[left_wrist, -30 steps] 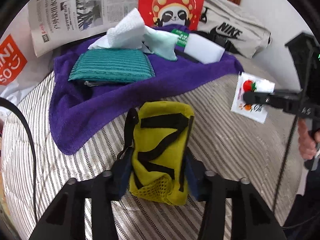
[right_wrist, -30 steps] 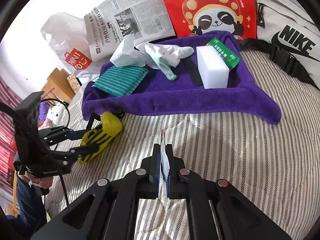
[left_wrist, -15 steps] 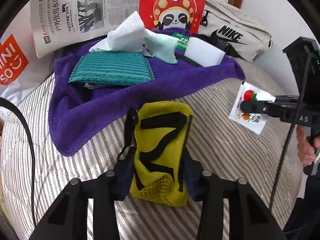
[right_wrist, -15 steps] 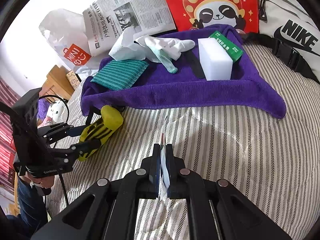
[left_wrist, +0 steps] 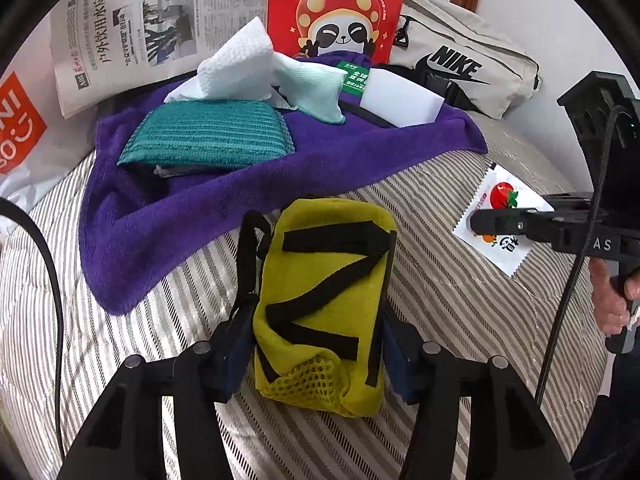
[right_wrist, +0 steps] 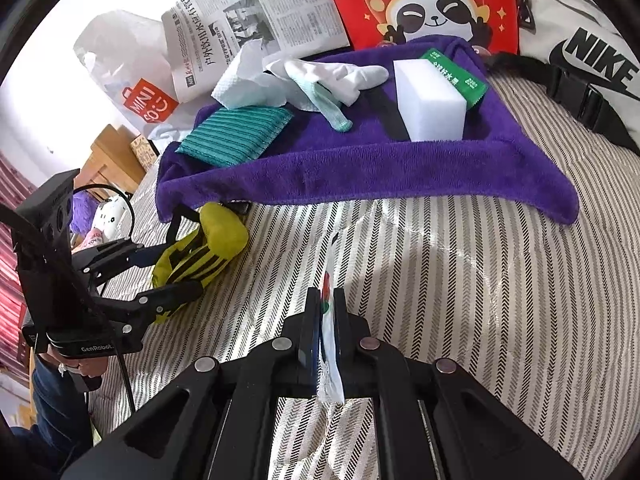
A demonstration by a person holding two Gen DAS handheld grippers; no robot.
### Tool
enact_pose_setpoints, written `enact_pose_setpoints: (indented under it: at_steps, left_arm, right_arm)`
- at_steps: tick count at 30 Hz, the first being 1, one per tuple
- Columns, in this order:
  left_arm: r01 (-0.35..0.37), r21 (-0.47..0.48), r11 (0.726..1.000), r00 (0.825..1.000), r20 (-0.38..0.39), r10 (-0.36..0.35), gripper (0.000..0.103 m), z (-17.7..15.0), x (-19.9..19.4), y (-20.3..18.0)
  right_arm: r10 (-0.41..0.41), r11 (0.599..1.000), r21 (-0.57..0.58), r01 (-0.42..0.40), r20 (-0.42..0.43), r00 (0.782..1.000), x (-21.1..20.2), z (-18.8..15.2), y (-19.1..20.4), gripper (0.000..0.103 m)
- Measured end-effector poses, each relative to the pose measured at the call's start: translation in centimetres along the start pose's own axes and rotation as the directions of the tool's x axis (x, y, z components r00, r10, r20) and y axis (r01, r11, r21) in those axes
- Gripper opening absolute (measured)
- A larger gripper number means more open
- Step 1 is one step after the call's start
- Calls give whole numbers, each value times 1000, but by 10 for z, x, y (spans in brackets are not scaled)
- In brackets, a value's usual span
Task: Organize soft objects
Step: 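Carry the yellow pouch with the left gripper while the right carries the packet toward the towel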
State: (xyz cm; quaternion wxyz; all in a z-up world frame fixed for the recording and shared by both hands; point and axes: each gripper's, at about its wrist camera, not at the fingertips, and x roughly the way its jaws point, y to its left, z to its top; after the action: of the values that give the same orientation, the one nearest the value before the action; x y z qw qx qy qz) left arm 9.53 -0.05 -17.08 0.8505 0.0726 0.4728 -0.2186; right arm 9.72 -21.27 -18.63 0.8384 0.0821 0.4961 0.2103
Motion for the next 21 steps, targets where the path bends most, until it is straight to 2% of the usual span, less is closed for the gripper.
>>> enact_pose_setpoints:
  at_steps: [2, 5, 8, 21]
  left_arm:
    - [14, 2, 1000, 1000, -1, -14, 41, 1, -2, 0]
    - [49, -38, 998, 999, 14, -49, 32, 3, -8, 6]
    - [62, -70, 996, 998, 30, -60, 30, 2, -15, 10]
    - [60, -92, 994, 994, 97, -51, 30, 9, -48, 10]
  right_arm:
    - [0, 1000, 0, 0, 0, 1000, 1, 0, 0, 5]
    - [-2, 1000, 0, 2, 2, 1000, -1, 0, 0, 5]
    - [-3, 1000, 11, 3, 21, 1000, -6, 0, -3, 5]
    - [26, 1000, -12, -25, 67, 997, -27, 10, -1, 5]
